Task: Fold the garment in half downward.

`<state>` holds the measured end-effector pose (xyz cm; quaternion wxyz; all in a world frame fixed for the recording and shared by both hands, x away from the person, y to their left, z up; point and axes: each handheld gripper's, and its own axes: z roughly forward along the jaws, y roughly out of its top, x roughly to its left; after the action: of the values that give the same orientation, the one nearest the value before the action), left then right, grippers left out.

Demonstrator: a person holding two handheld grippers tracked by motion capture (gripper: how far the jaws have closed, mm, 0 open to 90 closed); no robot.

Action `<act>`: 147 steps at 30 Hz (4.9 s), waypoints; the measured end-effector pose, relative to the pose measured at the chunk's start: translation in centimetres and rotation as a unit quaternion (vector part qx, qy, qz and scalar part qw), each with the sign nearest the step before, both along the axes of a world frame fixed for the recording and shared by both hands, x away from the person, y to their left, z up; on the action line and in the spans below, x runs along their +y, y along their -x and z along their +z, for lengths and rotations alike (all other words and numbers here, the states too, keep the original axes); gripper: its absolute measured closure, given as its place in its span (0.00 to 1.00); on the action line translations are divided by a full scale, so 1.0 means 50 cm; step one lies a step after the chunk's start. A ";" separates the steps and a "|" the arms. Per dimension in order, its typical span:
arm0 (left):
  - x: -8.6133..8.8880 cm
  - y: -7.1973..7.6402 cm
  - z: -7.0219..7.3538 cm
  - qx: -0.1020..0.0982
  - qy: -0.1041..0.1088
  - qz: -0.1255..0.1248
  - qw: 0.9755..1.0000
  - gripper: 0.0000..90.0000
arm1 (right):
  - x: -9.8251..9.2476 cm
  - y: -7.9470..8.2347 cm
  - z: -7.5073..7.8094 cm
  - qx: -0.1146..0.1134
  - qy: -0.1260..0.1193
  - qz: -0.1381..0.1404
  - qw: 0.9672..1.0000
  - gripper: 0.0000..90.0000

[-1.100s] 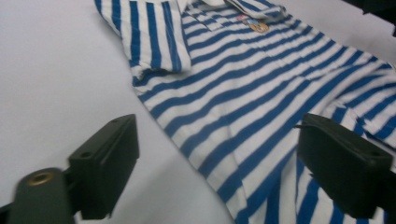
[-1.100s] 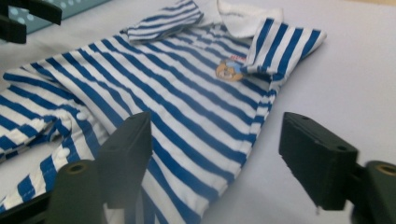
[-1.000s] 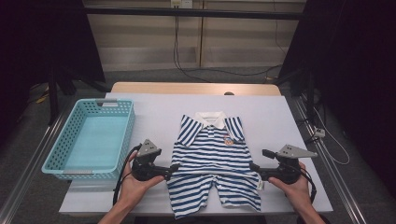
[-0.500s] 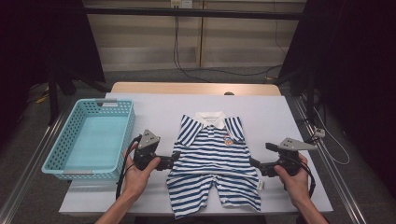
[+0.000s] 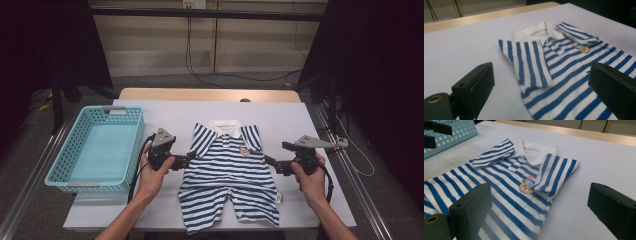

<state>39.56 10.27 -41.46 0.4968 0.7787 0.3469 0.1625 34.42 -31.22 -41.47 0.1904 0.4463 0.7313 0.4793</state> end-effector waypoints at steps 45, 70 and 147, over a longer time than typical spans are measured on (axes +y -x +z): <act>-0.054 -0.245 -0.020 0.041 -0.019 0.018 0.999 0.06 | 0.017 -0.321 -0.049 0.109 0.068 -0.016 0.992 0.59; -0.054 -0.278 -0.060 0.093 -0.039 0.026 0.995 0.40 | 0.038 -0.330 -0.085 0.145 0.061 -0.007 0.988 0.95; -0.056 -0.285 0.016 0.051 0.018 0.016 0.998 0.96 | 0.029 -0.327 0.028 0.028 -0.021 -0.049 0.998 0.99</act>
<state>53.79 7.46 -40.67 0.4901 0.7711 0.3870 0.1244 50.79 -29.77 -40.08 0.1833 0.4985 0.7037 0.4719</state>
